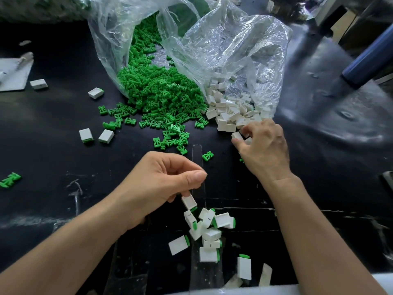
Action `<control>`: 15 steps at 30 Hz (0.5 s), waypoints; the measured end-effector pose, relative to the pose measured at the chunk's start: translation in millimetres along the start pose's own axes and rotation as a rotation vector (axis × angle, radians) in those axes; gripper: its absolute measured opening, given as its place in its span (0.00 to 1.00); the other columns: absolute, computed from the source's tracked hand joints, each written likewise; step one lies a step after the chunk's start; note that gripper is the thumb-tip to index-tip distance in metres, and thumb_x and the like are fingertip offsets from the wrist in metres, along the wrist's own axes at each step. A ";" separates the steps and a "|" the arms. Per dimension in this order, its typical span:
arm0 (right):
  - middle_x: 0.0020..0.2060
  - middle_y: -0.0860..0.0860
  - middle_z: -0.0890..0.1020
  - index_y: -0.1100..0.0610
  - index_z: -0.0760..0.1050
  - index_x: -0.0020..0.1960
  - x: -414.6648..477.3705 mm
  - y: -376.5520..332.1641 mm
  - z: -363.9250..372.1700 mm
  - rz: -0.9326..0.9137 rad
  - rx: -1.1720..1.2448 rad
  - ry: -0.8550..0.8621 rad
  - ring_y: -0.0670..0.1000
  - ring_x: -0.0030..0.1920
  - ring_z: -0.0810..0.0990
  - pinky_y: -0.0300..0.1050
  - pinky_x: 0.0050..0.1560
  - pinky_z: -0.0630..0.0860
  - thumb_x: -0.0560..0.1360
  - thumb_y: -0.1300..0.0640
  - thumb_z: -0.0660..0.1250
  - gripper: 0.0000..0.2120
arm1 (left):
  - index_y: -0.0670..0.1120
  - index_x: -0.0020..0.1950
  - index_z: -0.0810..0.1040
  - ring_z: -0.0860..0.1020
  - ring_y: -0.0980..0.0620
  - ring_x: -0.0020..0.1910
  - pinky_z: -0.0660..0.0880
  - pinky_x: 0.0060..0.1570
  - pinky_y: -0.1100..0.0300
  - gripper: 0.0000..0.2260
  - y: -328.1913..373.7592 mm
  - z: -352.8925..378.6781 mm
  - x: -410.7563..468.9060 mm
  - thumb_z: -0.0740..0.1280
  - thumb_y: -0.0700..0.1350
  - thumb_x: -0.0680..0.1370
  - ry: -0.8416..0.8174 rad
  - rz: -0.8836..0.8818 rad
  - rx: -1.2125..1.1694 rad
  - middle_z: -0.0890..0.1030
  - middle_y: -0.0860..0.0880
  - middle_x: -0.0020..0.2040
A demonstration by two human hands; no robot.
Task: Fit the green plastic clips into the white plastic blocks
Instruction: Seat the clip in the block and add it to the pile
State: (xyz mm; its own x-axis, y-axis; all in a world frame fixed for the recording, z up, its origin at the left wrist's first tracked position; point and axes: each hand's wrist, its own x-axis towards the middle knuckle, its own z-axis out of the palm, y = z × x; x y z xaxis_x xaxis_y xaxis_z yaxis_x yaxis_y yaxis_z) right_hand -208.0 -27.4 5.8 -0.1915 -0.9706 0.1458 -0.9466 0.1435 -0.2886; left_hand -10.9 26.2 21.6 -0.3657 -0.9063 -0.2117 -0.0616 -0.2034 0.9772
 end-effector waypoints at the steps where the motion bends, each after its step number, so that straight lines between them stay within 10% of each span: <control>1: 0.54 0.57 0.73 0.57 0.77 0.54 0.3 -0.2 0.9 -0.009 -0.012 0.002 0.57 0.58 0.68 0.48 0.57 0.66 0.74 0.50 0.66 0.13 | 0.46 0.39 0.84 0.75 0.57 0.28 0.68 0.25 0.68 0.18 0.1 0.4 0.1 0.71 0.56 0.57 0.000 -0.002 0.004 0.81 0.47 0.32; 10: 0.48 0.50 0.72 0.53 0.74 0.47 -9.2 -5.5 -4.6 -0.104 0.227 -0.069 0.51 0.55 0.70 0.43 0.57 0.64 0.74 0.54 0.67 0.04 | 0.50 0.42 0.84 0.78 0.58 0.31 0.71 0.27 0.68 0.09 -5.3 -1.7 3.9 0.73 0.44 0.63 0.181 0.004 -0.015 0.84 0.49 0.37; 15: 0.37 0.43 0.77 0.47 0.74 0.37 -26.9 -27.9 -13.6 -0.143 0.636 -0.431 0.40 0.37 0.74 0.36 0.45 0.72 0.71 0.53 0.69 0.05 | 0.58 0.49 0.81 0.80 0.59 0.34 0.76 0.36 0.69 0.22 -6.7 -3.3 7.3 0.72 0.31 0.67 0.258 0.092 -0.009 0.83 0.52 0.46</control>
State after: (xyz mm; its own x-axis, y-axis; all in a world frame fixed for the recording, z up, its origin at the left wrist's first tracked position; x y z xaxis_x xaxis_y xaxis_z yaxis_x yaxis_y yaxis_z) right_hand -179.9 -2.7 22.8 0.1621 -0.9794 -0.1208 -0.5989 -0.0004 -0.8008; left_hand -10.1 19.7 13.5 -0.1202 -0.9853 -0.1210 -0.0308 -0.1181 0.9925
